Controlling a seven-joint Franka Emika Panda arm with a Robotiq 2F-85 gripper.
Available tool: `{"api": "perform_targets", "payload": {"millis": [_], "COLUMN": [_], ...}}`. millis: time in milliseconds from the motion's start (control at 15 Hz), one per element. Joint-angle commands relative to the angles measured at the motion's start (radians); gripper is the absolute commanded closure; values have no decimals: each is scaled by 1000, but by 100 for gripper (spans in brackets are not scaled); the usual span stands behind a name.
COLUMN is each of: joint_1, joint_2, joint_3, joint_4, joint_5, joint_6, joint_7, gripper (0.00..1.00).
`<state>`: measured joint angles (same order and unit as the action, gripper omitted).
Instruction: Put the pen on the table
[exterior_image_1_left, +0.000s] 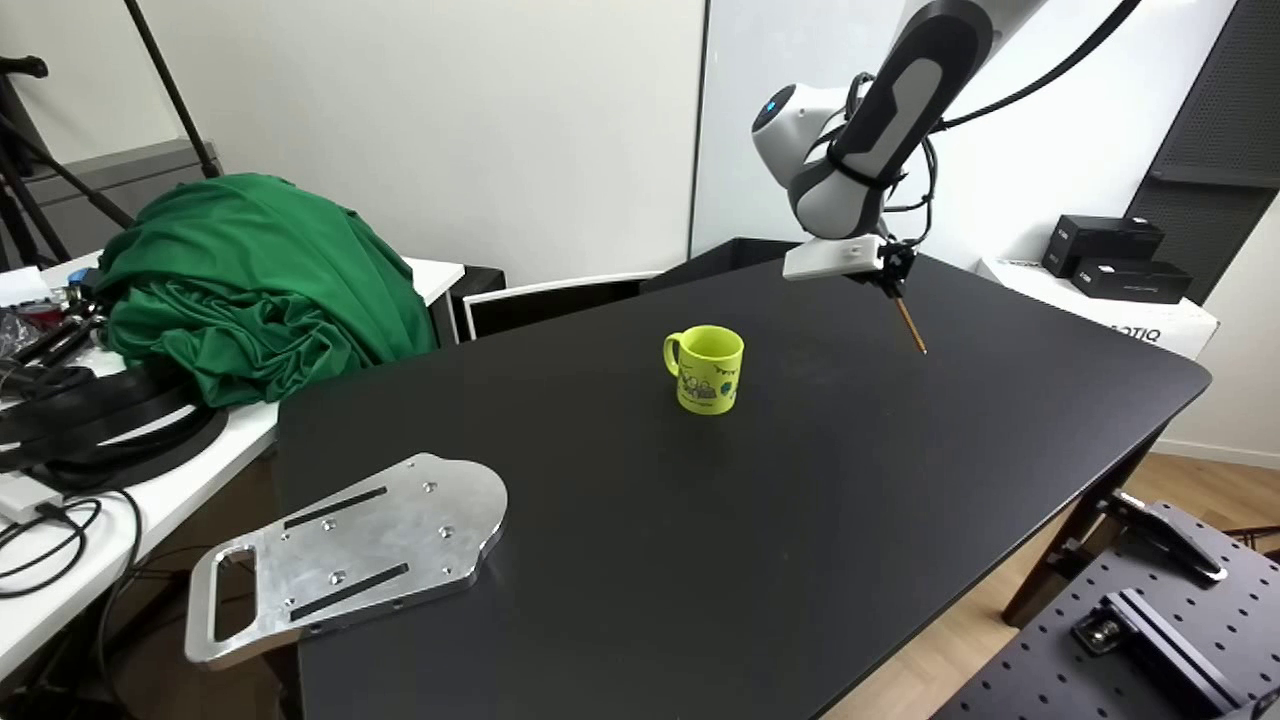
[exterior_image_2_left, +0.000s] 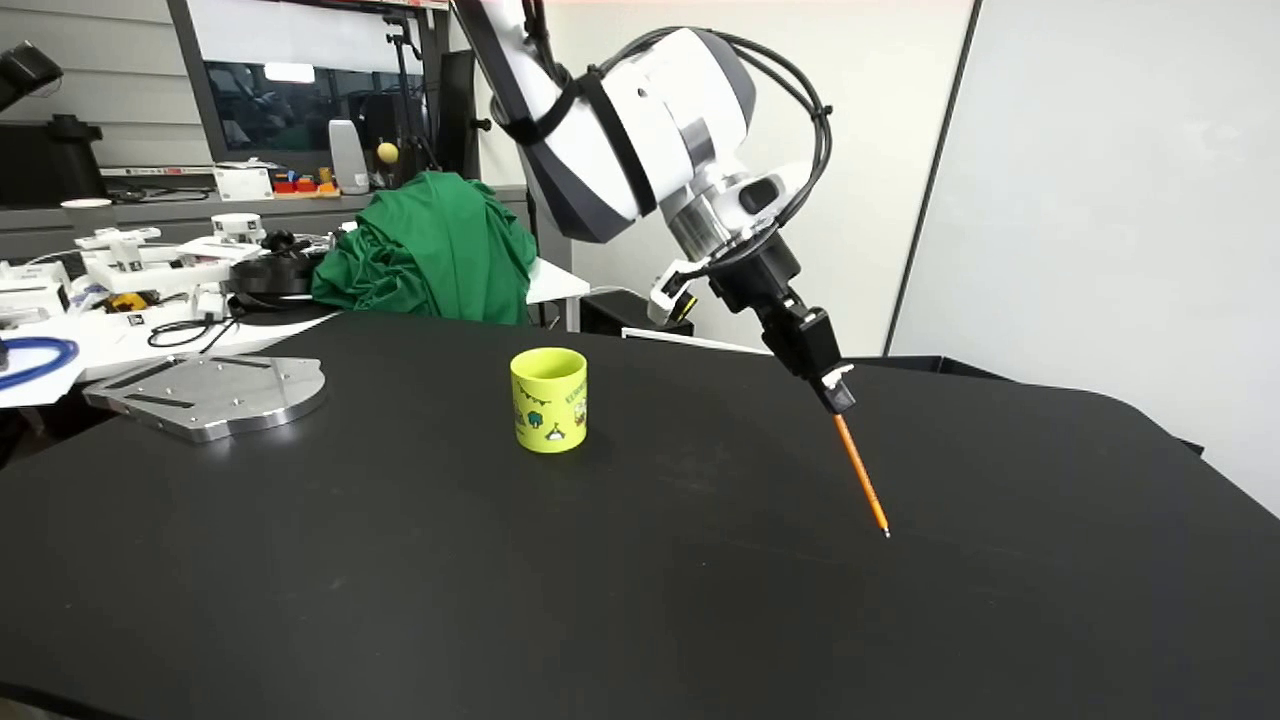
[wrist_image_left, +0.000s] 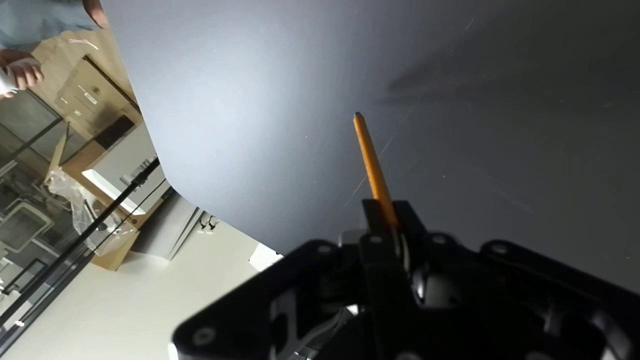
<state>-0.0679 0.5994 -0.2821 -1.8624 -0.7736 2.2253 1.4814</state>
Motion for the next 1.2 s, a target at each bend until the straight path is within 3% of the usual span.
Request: {"api": "perform_targets", "payload": {"millis": [0, 67, 200, 400, 467, 533, 800, 1133], "joint_1": [-5, -4, -2, -1, -2, -3, -19, -30], "joint_2": [3, 4, 4, 3, -2, -9, -89, -236], "joint_3": [-1, -2, -4, -4, -3, -1, 28, 69], "joint_4": [-11, -12, -14, -14, -14, -14, -23, -55], "joint_5": [16, 20, 23, 34, 44, 54, 178, 464], "joint_6": [25, 27, 33, 35, 34, 31, 43, 94], "joint_7": [28, 25, 25, 22, 18, 12, -59, -218], "gripper": [76, 79, 94, 100, 92, 73, 47, 13]}}
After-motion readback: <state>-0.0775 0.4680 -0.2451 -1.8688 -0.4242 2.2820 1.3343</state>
